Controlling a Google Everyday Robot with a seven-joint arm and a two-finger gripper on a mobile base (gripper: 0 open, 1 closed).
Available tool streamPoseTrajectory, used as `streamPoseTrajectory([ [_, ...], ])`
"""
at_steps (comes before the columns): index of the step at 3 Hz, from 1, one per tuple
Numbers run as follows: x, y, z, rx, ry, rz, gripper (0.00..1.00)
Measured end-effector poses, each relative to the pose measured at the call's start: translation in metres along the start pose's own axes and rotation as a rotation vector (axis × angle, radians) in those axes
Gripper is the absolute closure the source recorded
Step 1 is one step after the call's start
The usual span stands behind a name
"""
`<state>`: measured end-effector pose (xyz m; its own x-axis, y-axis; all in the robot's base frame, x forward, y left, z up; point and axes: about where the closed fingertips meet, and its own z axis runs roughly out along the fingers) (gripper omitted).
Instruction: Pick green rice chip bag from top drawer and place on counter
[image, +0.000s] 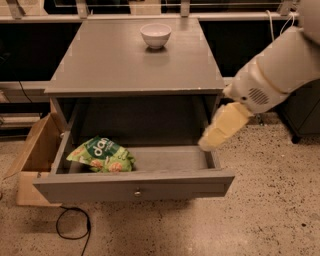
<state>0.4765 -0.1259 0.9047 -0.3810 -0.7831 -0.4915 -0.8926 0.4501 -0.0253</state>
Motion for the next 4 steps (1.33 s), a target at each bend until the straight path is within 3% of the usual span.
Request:
streamPoseTrajectory([
  [1, -0.030, 0.002, 0.037, -0.003, -0.087, 0.161, 0.00],
  [2, -0.030, 0.002, 0.038, -0.003, -0.087, 0.161, 0.00],
  [3, -0.037, 0.007, 0.076, -0.031, -0.058, 0.154, 0.00],
  [4, -0.056, 0.016, 0.137, -0.079, -0.037, 0.134, 0.00],
])
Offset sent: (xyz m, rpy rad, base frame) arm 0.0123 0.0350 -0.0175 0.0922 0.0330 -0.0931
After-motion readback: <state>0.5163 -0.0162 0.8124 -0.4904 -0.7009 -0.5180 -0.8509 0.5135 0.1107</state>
